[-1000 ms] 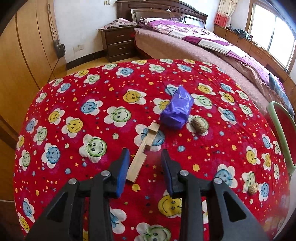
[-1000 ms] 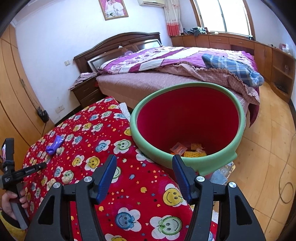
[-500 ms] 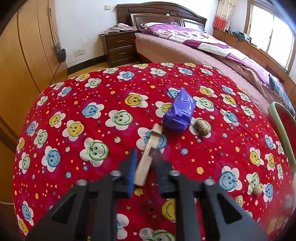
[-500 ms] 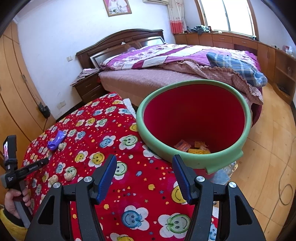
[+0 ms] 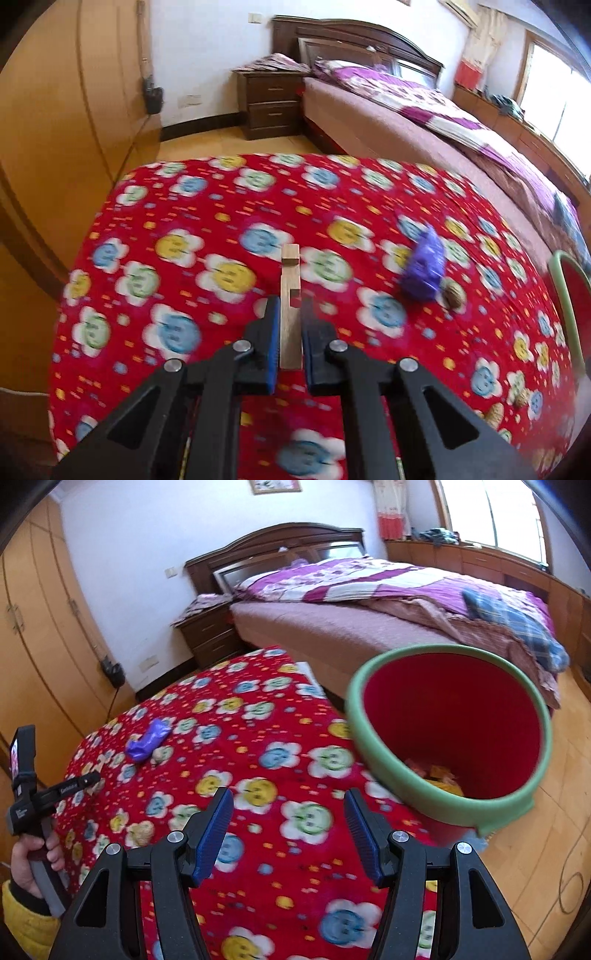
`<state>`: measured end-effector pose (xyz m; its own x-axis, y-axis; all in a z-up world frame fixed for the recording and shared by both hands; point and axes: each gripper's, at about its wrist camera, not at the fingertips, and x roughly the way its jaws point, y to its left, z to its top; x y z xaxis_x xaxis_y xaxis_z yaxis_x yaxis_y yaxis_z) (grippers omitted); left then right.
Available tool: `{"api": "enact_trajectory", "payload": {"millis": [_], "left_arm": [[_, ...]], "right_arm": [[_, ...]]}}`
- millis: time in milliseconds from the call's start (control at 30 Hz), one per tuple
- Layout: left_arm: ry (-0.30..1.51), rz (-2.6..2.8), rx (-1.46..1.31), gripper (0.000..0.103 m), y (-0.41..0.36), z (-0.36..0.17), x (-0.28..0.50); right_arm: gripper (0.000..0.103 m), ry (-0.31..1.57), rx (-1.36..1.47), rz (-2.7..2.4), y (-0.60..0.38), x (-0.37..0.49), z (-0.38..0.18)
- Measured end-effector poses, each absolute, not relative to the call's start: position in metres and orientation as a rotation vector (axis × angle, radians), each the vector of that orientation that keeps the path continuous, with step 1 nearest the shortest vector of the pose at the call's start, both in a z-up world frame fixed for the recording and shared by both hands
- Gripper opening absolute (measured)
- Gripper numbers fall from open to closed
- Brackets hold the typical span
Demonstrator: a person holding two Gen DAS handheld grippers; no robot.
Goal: Collect trash
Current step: 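Grasp the wooden stick with the left tool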
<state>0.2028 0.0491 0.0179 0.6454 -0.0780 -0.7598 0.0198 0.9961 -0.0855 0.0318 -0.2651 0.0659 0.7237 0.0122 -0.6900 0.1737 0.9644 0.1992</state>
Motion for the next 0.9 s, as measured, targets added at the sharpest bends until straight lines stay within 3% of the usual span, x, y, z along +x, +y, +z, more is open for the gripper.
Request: {"api": "enact_trajectory", "payload": {"millis": [367,900], "left_arm": [[0.842,0.040,-0.156,0.010,0.099,0.011,0.212],[0.854,0.031,-0.171,0.010,0.095,-0.004,0.219]], "right_arm": [[0.064,0.784,0.185,0.023,-0.203,0.092,0.073],[0.064,0.900,0.133,0.146,-0.117,0.183,0.029]]}}
